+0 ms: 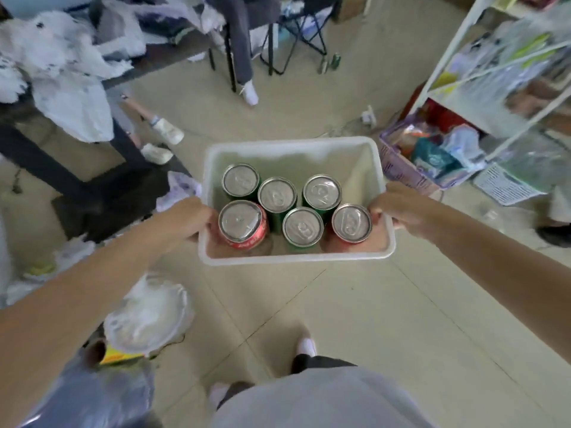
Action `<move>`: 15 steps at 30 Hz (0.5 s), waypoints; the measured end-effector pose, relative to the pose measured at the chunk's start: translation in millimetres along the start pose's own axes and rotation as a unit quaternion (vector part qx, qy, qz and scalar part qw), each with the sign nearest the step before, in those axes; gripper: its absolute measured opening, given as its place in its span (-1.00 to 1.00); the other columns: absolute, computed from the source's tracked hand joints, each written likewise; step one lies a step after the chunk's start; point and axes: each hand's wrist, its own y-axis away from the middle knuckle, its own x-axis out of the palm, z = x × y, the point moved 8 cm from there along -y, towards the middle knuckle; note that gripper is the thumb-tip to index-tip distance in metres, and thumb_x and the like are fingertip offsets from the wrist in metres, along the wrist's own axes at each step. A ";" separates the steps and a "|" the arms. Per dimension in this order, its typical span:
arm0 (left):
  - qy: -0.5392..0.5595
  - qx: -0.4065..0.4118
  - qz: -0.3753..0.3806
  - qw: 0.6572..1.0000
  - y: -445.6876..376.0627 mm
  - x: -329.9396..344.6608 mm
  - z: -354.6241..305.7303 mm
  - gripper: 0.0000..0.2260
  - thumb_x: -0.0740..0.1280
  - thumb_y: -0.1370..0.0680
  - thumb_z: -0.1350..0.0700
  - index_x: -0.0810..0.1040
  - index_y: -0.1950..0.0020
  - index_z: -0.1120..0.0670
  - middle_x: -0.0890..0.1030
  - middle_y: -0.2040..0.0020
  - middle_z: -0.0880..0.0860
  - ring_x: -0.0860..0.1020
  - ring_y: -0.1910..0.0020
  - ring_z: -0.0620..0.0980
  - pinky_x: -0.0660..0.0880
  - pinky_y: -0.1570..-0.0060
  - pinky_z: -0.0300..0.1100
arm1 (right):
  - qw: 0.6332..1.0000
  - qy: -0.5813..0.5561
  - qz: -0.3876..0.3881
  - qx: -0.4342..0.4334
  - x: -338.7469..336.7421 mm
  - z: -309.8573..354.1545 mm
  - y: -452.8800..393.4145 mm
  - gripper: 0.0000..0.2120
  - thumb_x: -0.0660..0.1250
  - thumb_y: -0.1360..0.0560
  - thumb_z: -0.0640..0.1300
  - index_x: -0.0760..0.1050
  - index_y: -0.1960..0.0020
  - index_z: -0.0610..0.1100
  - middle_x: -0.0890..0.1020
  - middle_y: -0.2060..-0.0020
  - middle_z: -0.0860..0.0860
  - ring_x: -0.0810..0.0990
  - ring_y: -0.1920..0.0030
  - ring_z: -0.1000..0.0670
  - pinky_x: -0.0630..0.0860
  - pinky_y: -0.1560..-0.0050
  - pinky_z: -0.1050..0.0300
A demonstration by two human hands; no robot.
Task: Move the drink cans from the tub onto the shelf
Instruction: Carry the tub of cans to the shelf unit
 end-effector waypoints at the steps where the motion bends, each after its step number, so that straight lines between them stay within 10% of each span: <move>1: 0.011 0.011 0.028 0.999 -4.4 14.2 -29.2 -0.68 0.21 -0.51 0.28 0.31 0.46 0.13 0.39 0.73 -0.01 0.34 0.80 -0.15 0.21 0.76 -0.46 | 1.000 -0.013 -0.016 0.007 -21.6 -3.5 -10.1 -0.60 0.18 -0.40 -0.43 0.37 -0.24 -0.33 0.48 0.11 -0.18 0.50 0.22 -0.12 0.50 0.25 0.13; 9: -0.020 0.078 0.122 0.989 -86.0 59.6 -231.3 -0.72 0.14 -0.51 0.36 0.45 0.36 0.15 0.54 0.51 0.06 0.47 0.42 -0.01 0.43 0.63 -0.41 | 0.987 -0.088 -0.102 0.081 -141.6 2.1 -103.7 -0.54 0.16 -0.44 -0.42 0.33 -0.33 -0.28 0.54 -0.10 -0.27 0.58 -0.05 -0.23 0.54 -0.14 -0.16; 15: -0.052 0.102 0.188 0.975 -201.7 55.3 -344.8 -0.74 0.12 -0.52 0.35 0.52 0.26 0.15 0.62 0.50 0.01 0.53 0.30 0.04 0.50 0.52 -0.33 | 0.978 -0.122 -0.125 0.112 -199.3 53.0 -207.5 -0.84 0.16 -0.39 -0.50 0.44 0.16 -0.30 0.49 0.25 -0.19 0.52 0.26 -0.12 0.53 0.20 0.06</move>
